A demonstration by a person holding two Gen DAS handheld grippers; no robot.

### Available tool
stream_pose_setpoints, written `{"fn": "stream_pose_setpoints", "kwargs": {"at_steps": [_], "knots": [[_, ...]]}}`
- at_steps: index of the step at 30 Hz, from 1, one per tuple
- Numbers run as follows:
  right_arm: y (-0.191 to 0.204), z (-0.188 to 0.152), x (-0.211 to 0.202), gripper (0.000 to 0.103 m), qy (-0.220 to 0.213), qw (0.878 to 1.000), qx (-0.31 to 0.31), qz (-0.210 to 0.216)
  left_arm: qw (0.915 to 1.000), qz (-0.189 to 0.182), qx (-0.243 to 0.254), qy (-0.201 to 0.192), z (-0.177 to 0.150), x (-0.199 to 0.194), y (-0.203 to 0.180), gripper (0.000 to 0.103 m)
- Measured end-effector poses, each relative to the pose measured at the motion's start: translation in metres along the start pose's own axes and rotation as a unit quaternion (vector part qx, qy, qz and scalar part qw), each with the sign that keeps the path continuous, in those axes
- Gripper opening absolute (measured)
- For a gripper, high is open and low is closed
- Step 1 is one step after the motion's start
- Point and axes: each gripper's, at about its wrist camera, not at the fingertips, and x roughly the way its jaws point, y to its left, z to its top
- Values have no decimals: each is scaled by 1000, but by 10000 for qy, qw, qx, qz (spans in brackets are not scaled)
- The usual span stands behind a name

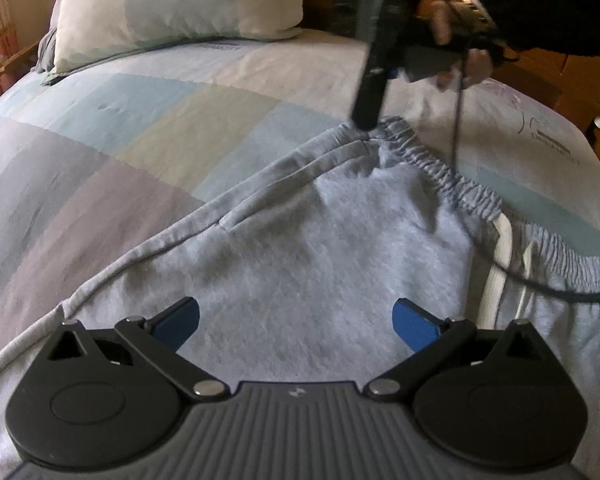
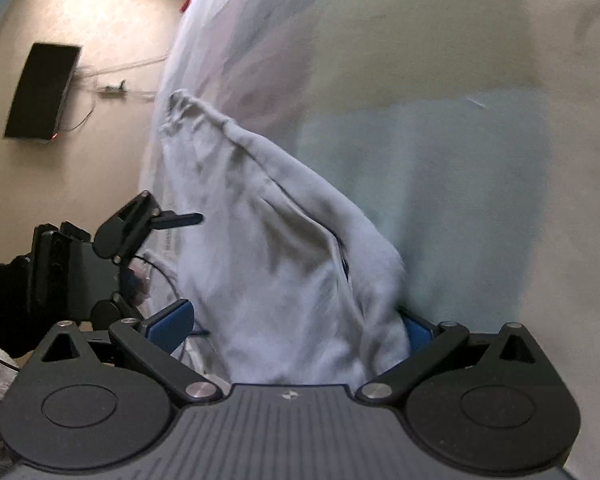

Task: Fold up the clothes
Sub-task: 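Lower the right tool onto the sweatpants cuff and close on it, then lift the cuff with the right tool while the left tool grasps the waistband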

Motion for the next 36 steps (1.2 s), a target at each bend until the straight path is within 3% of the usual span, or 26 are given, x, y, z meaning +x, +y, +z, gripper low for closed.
{"fn": "stream_pose_setpoints", "kwargs": {"at_steps": [4, 14, 15, 18, 20, 22, 27, 29, 30, 31, 32, 33, 36], "knots": [[-4, 0, -5, 103, 169, 9998, -12, 105, 10000, 27, 71, -9, -2, 0, 1, 102], [-13, -10, -18, 99, 76, 9996, -92, 255, 9996, 59, -270, -2, -11, -3, 7, 102], [-13, -10, -18, 96, 65, 9997, -80, 238, 9996, 76, -254, -16, -11, -4, 7, 102], [-26, -13, -28, 74, -44, 9992, 304, 248, 9997, 100, -217, -40, -12, -10, 6, 102], [-32, -18, -32, 78, -116, 9975, 622, 303, 9997, 87, -211, -78, -13, -16, 6, 102], [-25, -21, -24, 94, 81, 9981, 527, 323, 9996, 95, -269, -87, -15, -19, 8, 102], [-15, -4, -9, 96, 349, 9987, 197, 314, 9988, 71, -475, -64, -15, -15, 6, 102], [-16, -2, -11, 87, 352, 9990, 124, 257, 9988, 104, -469, -105, -14, -16, 2, 102], [-20, -4, -16, 71, 280, 9992, 206, 198, 9989, 90, -442, -119, -13, -17, 1, 102], [-29, -7, -21, 49, 181, 9990, 394, 131, 9990, 87, -420, -121, -13, -18, 0, 102], [-34, -10, -23, 36, 103, 9986, 507, 51, 9991, 105, -407, -108, -14, -18, 0, 102], [-38, -14, -24, 14, 36, 9983, 583, -33, 9990, 123, -413, -88, -14, -18, 0, 102], [-38, -20, -25, 14, -55, 9985, 503, -215, 9987, 139, -497, 2, -18, -16, 3, 102]]}}
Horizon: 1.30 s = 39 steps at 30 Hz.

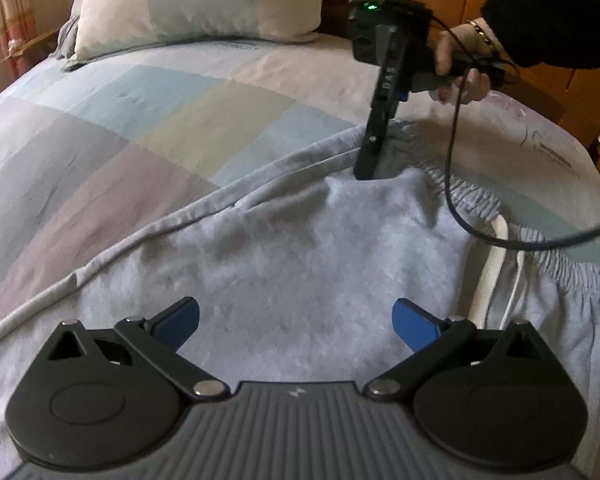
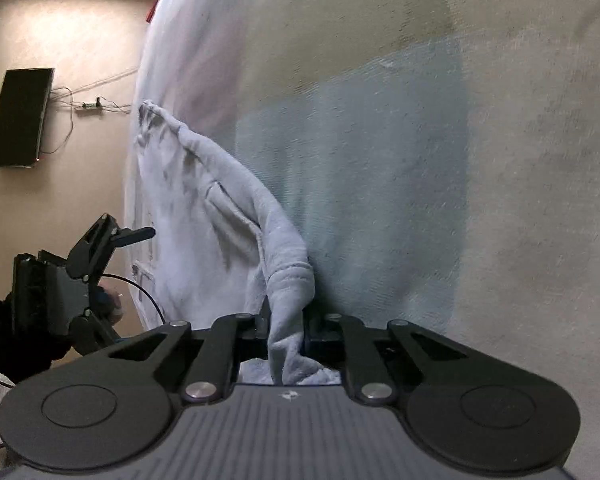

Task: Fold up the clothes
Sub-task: 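Lift the cuff with the right tool while the left tool grasps the waistband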

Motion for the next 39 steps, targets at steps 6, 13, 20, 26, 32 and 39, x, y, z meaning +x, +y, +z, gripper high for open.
{"fn": "stream_pose_setpoints", "kwargs": {"at_steps": [6, 13, 20, 26, 32, 39], "knots": [[35, -7, -2, 12, -36, 9928, -888, -803, 9999, 74, 38, 118, -1, 4, 2, 102], [82, -37, 2, 13, -439, 9584, -1799, -2174, 9971, 501, 487, 285, 16, 10, 16, 101], [119, -66, 21, 15, -759, 9269, -2234, -2919, 9885, 858, 1101, 575, 16, 17, 26, 93], [149, -89, 21, 15, -909, 9140, -2489, -3072, 9801, 1006, 1548, 733, 5, 14, 24, 93], [178, -109, 26, 15, -898, 9015, -2782, -3191, 9729, 1201, 1791, 838, -6, 12, 21, 93], [203, -135, 47, 15, -711, 8835, -3155, -3389, 9528, 1753, 2333, 839, -27, 6, 16, 88]]}}
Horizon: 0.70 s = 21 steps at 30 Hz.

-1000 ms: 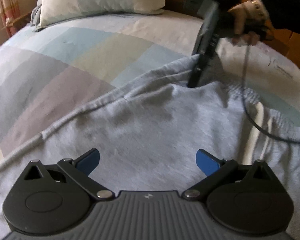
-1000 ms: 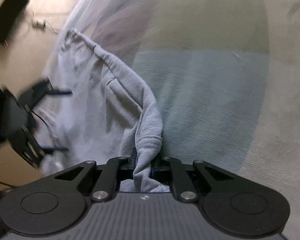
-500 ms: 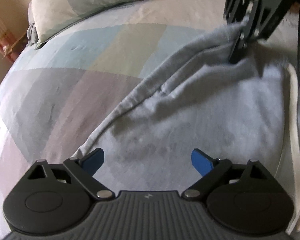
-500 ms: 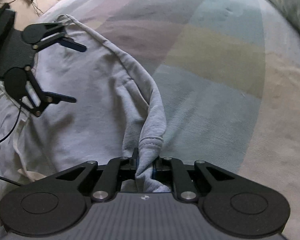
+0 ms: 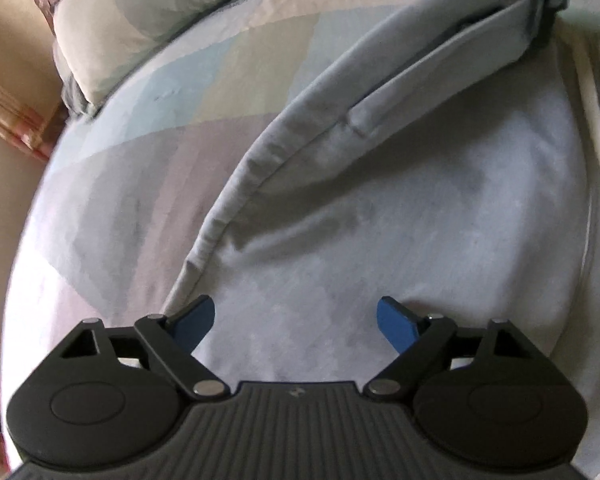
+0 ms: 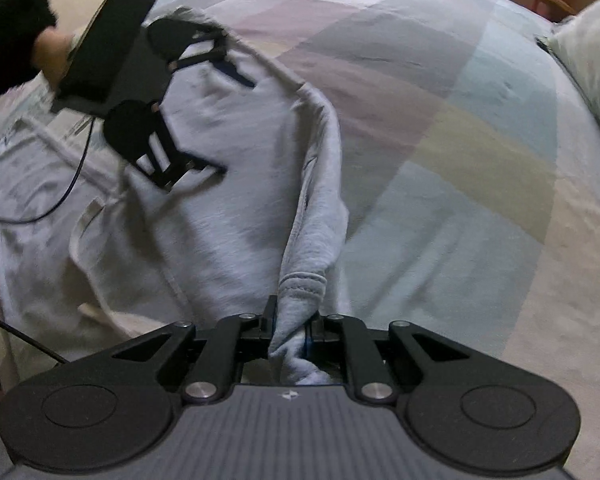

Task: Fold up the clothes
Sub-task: 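Lift the cuff with the right tool while the left tool grasps the waistband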

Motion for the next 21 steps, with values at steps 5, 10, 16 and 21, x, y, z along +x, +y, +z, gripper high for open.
{"fn": "stream_pose_setpoints", "kwargs": {"at_steps": [5, 10, 16, 21], "knots": [[25, -5, 2, 15, 46, 9999, -126, 13, 9994, 305, 165, -84, -8, 0, -10, 90], [56, -14, 4, 15, 178, 9994, -242, 168, 9967, 679, 312, -316, -14, -6, -22, 91], [75, -31, 7, 16, 385, 9985, -190, 338, 9868, 1292, 777, -586, -26, -8, -43, 91], [77, -39, 10, 16, 435, 9983, -42, 395, 9750, 1611, 1364, -687, -39, -2, -45, 91]]}}
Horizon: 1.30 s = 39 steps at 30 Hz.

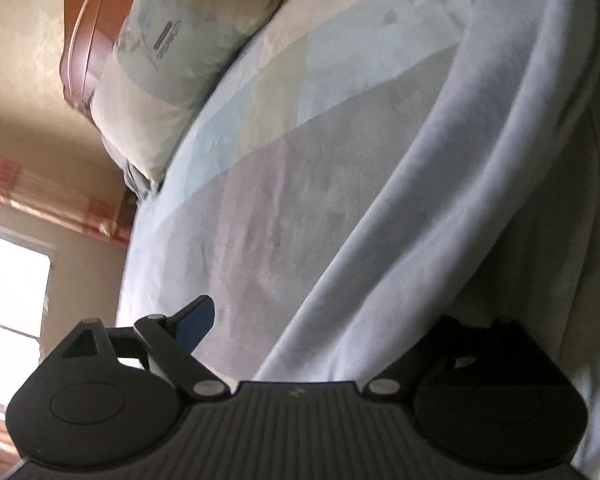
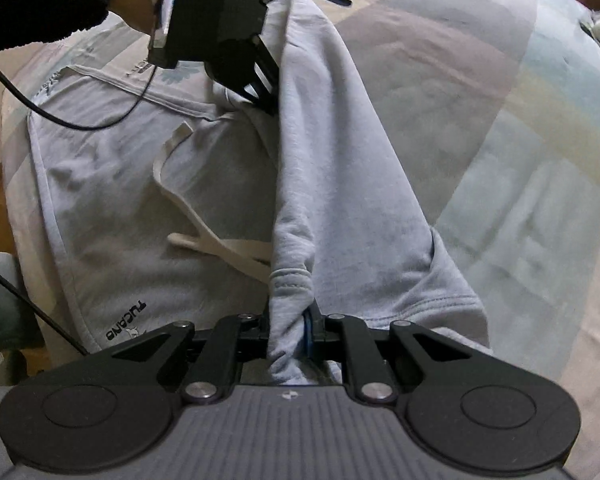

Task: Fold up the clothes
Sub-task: 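Lift the cuff with the right tool while the left tool grasps the waistband, then hold the sweatpants with both tools and lift them off the bed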

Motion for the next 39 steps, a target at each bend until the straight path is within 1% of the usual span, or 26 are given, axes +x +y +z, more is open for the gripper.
{"fn": "stream_pose_setpoints", "kwargs": {"at_steps": [3, 7, 8, 9, 10, 12, 13, 14, 15, 17, 18, 19, 20, 21, 26, 31, 37, 38, 39], "knots": [[-1, -1, 1, 16, 6, 10000, 25, 12, 9979, 288, 565, -115, -17, 7, -5, 91], [-2, -2, 2, 16, 33, 10000, 32, 26, 9931, 512, 980, -381, -38, 16, -7, 89], [-2, -2, 2, 16, 43, 10000, 35, 31, 9914, 540, 1096, -466, -43, 17, -9, 87], [-3, -2, 3, 16, 53, 10000, 38, 36, 9897, 553, 1213, -528, -47, 17, -11, 82], [-3, -2, 3, 16, 58, 10000, 44, 40, 9879, 551, 1327, -589, -50, 17, -13, 78], [-2, -1, 4, 16, 67, 10000, 56, 45, 9841, 503, 1554, -702, -53, 16, -19, 62], [-2, -1, 4, 16, 74, 9999, 62, 47, 9817, 465, 1687, -750, -55, 16, -23, 57], [-2, 0, 5, 16, 82, 9999, 65, 42, 9792, 407, 1822, -800, -57, 17, -27, 43], [-1, 0, 5, 16, 91, 9999, 62, 37, 9765, 345, 1955, -837, -59, 16, -31, 24], [-2, 0, 4, 16, 108, 9999, 46, 18, 9693, 272, 2302, -823, -64, 17, -43, 2], [-2, 0, 5, 16, 114, 9999, 51, 10, 9662, 325, 2430, -793, -65, 18, -47, 2], [-2, 0, 5, 16, 112, 9999, 61, -3, 9684, 324, 2360, -743, -63, 19, -47, 2], [-1, 0, 5, 16, 106, 9999, 72, -18, 9742, 237, 2143, -665, -58, 18, -42, 3], [-1, 0, 5, 16, 102, 9999, 67, -41, 9777, 171, 2003, -603, -53, 18, -37, 4], [4, -1, -1, 16, 59, 9996, -18, -277, 9822, 7, 1833, -410, -34, 8, -17, 3], [6, -4, -13, 16, 12, 9981, -34, -609, 9818, 37, 1856, -403, -29, -17, 1, 4], [4, -11, -24, 16, -7, 9956, 111, -927, 9714, 155, 2308, -535, -39, -48, -9, 4], [4, -13, -27, 16, -16, 9952, 177, -966, 9707, 164, 2337, -535, -41, -51, -11, 3], [3, -14, -28, 16, -13, 9949, 233, -977, 9720, 129, 2289, -509, -42, -54, -12, 2]]}}
